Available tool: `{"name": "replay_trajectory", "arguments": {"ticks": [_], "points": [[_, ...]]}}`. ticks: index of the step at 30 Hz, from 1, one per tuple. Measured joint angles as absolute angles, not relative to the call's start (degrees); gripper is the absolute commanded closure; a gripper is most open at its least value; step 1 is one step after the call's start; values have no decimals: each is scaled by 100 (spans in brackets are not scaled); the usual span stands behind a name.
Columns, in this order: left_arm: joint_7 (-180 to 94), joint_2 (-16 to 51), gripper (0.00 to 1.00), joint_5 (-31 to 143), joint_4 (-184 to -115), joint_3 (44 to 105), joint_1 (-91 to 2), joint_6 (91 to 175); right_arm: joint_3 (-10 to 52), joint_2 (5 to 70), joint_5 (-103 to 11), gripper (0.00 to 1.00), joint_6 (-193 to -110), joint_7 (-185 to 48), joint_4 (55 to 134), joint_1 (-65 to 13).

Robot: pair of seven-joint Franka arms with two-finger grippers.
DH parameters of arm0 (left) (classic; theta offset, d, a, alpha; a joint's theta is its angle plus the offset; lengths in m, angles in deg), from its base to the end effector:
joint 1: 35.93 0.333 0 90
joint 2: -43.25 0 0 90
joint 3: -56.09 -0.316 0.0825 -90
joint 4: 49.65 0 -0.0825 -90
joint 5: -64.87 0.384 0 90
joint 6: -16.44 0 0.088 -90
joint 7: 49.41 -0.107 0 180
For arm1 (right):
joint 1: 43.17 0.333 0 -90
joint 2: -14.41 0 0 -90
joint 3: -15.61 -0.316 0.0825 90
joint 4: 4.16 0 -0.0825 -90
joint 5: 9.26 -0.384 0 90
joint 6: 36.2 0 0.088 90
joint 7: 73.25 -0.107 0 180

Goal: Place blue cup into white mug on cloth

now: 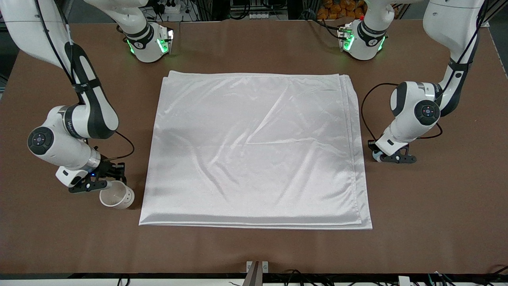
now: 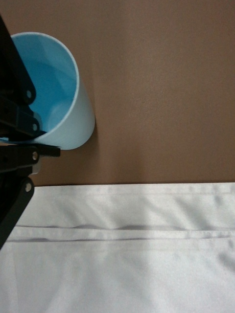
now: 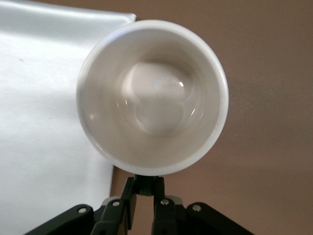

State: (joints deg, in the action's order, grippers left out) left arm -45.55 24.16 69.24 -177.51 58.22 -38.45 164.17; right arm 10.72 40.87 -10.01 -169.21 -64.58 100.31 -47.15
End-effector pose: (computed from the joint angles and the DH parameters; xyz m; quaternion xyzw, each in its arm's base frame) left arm 0.5474 -0.0461 0.2221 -0.9992 0.0379 -0.0081 0.0139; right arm 0.6507 0.0065 0.2871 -0.9968 -0.0743 -0.0205 0.0224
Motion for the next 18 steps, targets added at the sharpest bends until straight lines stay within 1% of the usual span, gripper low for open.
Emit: {"name": "replay_trajectory", "arguments": {"ticks": [5,12,18], "points": [[-4555,2417,100,6924,-17718,5822,-3845,16427,895,3950,-1013,100,-16511,-6661,9779,-4692],[-4725,2513,100,6924,-17631,5819,-3832,16440,601,3813,-1016,100,-16448,-7327,9680,-4505],[-4877,2781,100,6924,-17524,5815,-3744,16352,356,3703,-1015,100,-16347,-8200,9676,-4108]]}}
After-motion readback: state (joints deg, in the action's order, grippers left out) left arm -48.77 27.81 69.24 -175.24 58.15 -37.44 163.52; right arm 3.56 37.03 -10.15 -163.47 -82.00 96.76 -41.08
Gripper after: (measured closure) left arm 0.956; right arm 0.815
